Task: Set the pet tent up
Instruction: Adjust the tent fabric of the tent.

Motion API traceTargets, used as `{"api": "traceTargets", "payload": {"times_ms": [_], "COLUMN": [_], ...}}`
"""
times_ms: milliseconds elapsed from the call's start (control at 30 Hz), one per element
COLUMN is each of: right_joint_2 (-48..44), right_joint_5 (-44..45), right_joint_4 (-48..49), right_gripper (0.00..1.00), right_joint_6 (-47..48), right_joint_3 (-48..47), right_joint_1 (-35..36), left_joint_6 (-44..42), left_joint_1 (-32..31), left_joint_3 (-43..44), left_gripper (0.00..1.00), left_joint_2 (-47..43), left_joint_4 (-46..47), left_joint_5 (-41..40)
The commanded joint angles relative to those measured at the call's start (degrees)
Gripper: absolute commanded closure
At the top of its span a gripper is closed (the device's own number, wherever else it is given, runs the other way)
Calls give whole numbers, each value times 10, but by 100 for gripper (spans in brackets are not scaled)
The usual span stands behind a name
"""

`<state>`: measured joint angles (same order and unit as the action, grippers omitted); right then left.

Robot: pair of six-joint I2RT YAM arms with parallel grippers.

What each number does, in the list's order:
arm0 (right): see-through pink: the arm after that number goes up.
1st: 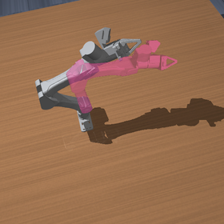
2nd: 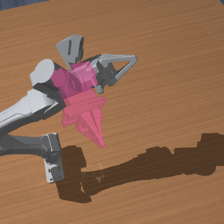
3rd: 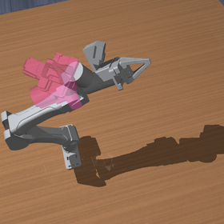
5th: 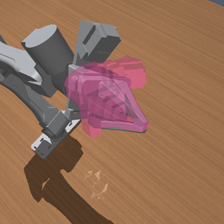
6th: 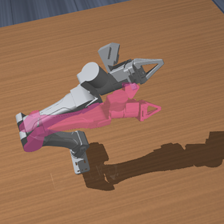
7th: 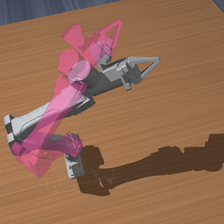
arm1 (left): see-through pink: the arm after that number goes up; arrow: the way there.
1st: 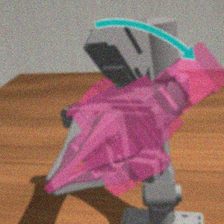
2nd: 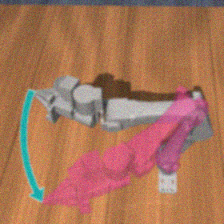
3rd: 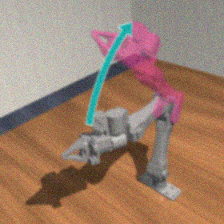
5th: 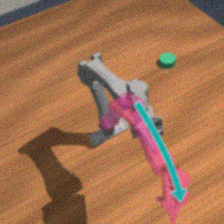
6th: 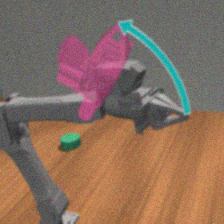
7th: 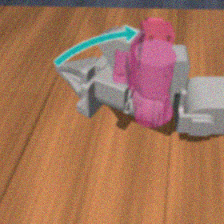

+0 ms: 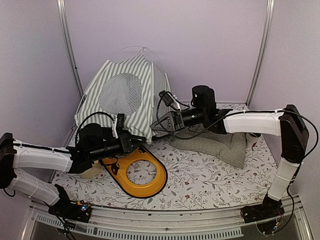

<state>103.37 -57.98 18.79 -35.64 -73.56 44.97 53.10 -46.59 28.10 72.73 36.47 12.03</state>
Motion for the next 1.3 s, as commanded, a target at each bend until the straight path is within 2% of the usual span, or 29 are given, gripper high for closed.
{"api": "traceTargets", "payload": {"times_ms": [0, 233, 267, 333, 933, 1267], "right_joint_2": [5, 5, 7, 8, 17, 52], "right_joint_5": [-26, -22, -22, -24, -45, -45], "right_joint_4": [43, 68, 72, 80, 173, 173], "right_gripper": [85, 82, 78, 77, 76, 78], "right_joint_6": [-4, -9, -10, -13, -69, -71], "right_joint_3": [-13, -17, -19, -22, -23, -22], "right_joint_1": [8, 8, 7, 7, -5, 20], "left_joint_6": [-12, -9, -9, -9, -6, -10], "left_joint_1": [11, 12, 12, 12, 13, 14], "left_joint_3": [-11, -15, -16, -16, -23, -16], "left_gripper": [100, 100, 100, 100, 100, 100], "left_joint_2": [-9, -6, -7, -6, -8, -18], "left_joint_4": [-4, -6, -7, -8, -6, -10], "left_joint_5": [3, 5, 5, 5, 3, 10]}}
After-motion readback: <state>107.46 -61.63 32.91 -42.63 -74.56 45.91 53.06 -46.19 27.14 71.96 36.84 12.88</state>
